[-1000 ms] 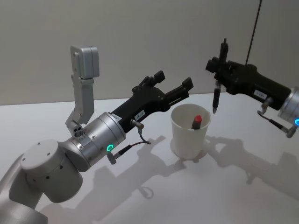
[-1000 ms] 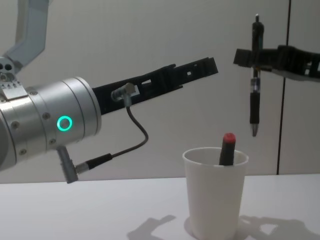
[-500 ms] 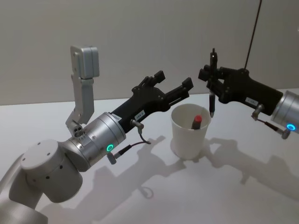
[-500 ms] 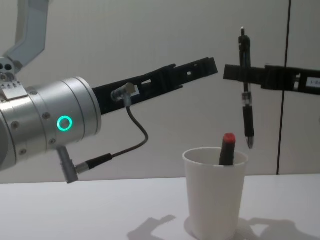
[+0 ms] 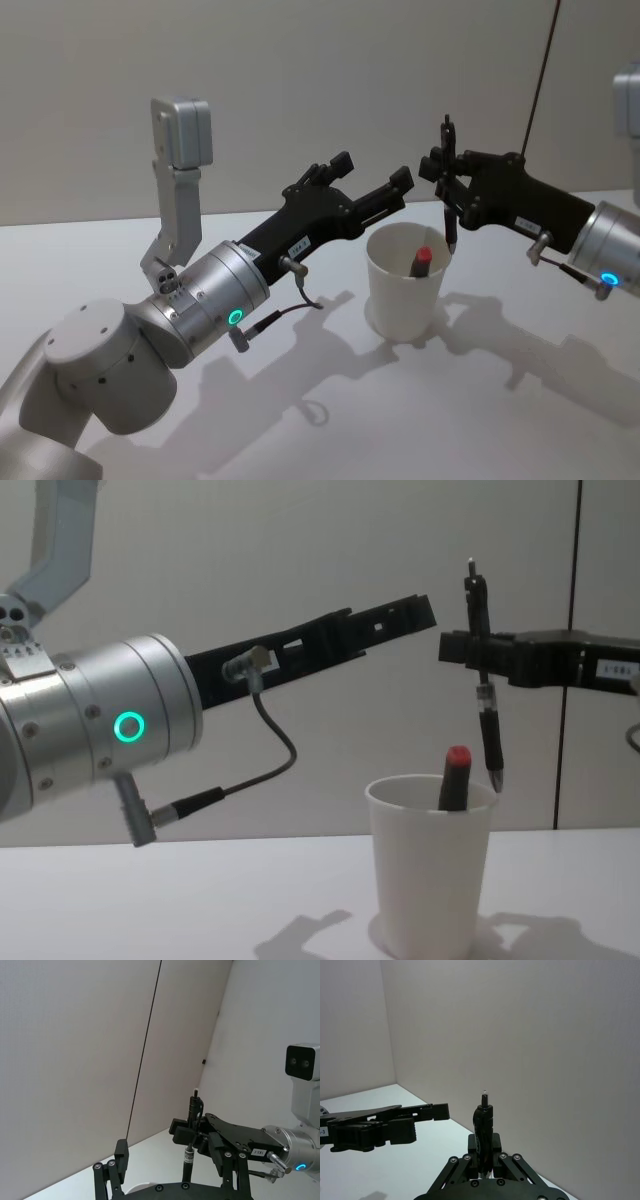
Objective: Place the pen into the pen holder.
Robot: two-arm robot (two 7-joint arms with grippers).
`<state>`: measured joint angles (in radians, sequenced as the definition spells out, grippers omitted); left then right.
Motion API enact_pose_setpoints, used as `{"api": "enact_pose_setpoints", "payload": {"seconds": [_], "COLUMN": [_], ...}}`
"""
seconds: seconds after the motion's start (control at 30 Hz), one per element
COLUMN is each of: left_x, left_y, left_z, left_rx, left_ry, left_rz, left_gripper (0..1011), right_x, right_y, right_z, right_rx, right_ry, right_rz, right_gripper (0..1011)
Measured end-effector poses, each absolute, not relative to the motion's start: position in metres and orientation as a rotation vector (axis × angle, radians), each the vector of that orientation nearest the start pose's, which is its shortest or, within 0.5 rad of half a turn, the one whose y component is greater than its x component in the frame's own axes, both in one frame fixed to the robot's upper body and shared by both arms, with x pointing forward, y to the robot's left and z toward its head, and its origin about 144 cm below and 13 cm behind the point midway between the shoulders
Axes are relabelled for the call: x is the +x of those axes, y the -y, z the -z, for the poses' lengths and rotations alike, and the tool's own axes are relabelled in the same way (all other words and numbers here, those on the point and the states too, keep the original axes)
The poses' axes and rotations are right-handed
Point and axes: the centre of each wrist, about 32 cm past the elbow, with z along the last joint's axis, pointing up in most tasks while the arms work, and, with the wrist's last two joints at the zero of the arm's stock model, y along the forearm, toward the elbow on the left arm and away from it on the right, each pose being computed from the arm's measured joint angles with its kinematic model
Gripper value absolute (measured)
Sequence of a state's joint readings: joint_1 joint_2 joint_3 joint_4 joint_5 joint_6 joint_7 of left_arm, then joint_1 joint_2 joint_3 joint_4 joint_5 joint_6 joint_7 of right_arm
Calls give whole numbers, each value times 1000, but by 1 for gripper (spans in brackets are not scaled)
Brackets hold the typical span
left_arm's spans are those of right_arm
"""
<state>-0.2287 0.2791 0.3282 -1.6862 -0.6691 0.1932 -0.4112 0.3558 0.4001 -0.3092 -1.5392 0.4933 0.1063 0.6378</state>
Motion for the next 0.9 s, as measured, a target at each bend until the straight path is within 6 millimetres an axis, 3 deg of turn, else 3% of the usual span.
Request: {"api": "enact_pose_setpoints", "payload": {"seconds": [0.17,0.47,0.53,0.9], "left_x": [497,497,497,497], "left_y": [-197,-197,-197,-197], "left_z": [-1236,-1236,-1236,-1236], "left_rx": [-267,-267,-267,-267], "left_ry": [-191,-191,-191,-191], "left_rz": [-726,-726,-726,-726], "left_gripper": [1001,1001,1001,1001], "right_x": [537,537,537,537], "right_y": [255,254,253,253], "right_z": [-1244,-1242,-1242,-1241], "right_rx": [55,48,47,45], "right_ry": [76,86,87,91], "right_rz": [660,667,667,670], "right_gripper": [145,419,524,814]}}
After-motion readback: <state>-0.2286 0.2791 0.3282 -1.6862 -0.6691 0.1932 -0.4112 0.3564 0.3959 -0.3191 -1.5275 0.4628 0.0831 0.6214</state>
